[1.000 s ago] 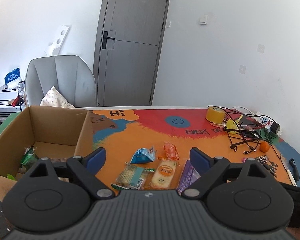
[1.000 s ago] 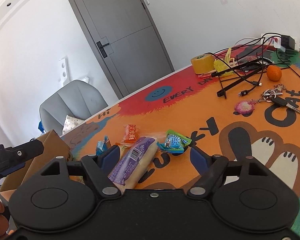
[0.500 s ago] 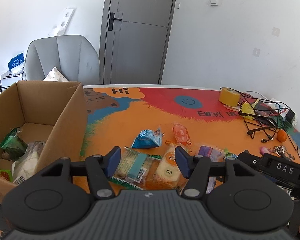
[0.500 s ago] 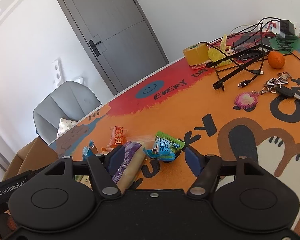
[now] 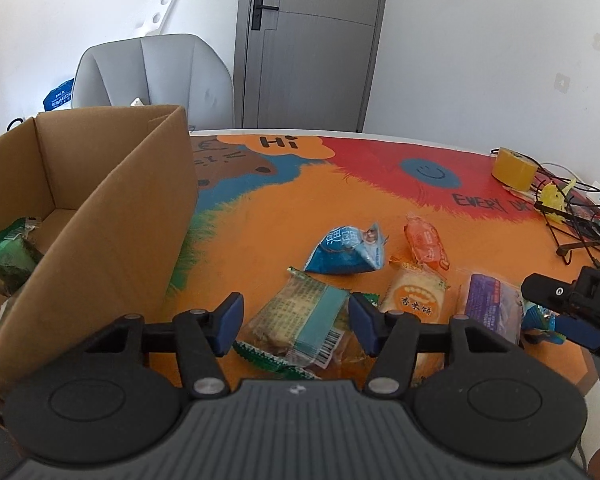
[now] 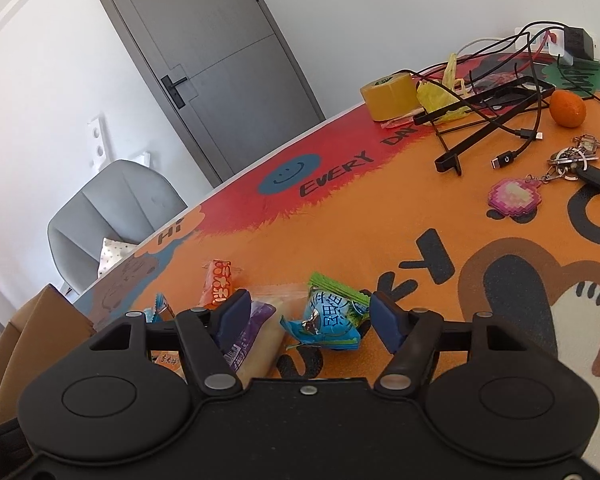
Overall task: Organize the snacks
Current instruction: 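Grasp the green-striped bread pack with left gripper while right grasps blue candy, then carry both snacks over the box and open both grippers, then grasp the round-labelled bread pack with left gripper while right grasps purple bread pack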
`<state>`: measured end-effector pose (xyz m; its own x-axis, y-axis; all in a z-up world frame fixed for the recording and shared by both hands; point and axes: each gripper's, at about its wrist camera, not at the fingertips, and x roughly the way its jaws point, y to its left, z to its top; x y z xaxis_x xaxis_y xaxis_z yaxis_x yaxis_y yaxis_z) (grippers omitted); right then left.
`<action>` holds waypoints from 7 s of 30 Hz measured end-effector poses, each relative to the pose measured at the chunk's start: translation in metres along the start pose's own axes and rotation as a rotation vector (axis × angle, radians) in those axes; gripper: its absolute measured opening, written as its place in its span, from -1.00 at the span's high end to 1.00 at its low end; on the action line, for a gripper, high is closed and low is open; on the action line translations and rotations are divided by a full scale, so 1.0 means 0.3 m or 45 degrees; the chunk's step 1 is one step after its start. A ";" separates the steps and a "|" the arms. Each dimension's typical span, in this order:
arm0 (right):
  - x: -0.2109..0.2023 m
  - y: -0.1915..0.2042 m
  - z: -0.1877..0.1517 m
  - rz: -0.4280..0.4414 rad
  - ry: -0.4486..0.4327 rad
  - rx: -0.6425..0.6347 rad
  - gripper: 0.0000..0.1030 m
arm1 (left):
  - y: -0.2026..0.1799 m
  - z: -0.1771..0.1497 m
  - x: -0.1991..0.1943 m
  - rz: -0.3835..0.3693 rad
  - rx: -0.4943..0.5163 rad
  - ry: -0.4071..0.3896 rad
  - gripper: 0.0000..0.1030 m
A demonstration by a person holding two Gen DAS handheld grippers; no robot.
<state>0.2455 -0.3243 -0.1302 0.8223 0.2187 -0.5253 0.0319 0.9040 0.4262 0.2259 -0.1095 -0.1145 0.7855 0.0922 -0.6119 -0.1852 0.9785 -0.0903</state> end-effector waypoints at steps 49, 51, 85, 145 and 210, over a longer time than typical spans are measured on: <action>-0.227 0.241 -0.055 0.294 -0.168 -0.127 0.44 | 0.120 0.079 -0.356 -0.073 -0.020 -0.221 0.08; -0.227 0.268 -0.056 0.311 -0.169 -0.138 0.44 | 0.147 0.086 -0.374 -0.064 -0.034 -0.236 0.08; -0.101 0.712 -0.078 0.512 -0.106 -0.380 0.44 | 0.542 0.262 -0.314 0.094 -0.219 -0.336 0.08; -0.343 0.385 0.025 0.243 -0.132 -0.278 -0.99 | 0.399 0.124 -0.483 0.023 -0.220 -0.254 -0.99; -0.035 0.047 -0.020 -0.044 0.102 -0.151 -0.38 | -0.082 -0.014 -0.007 -0.189 0.051 0.119 0.35</action>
<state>0.2340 -0.3116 -0.1232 0.7738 0.2110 -0.5973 -0.0120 0.9476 0.3191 0.2264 -0.1345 -0.1143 0.7436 -0.0693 -0.6650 -0.0464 0.9869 -0.1548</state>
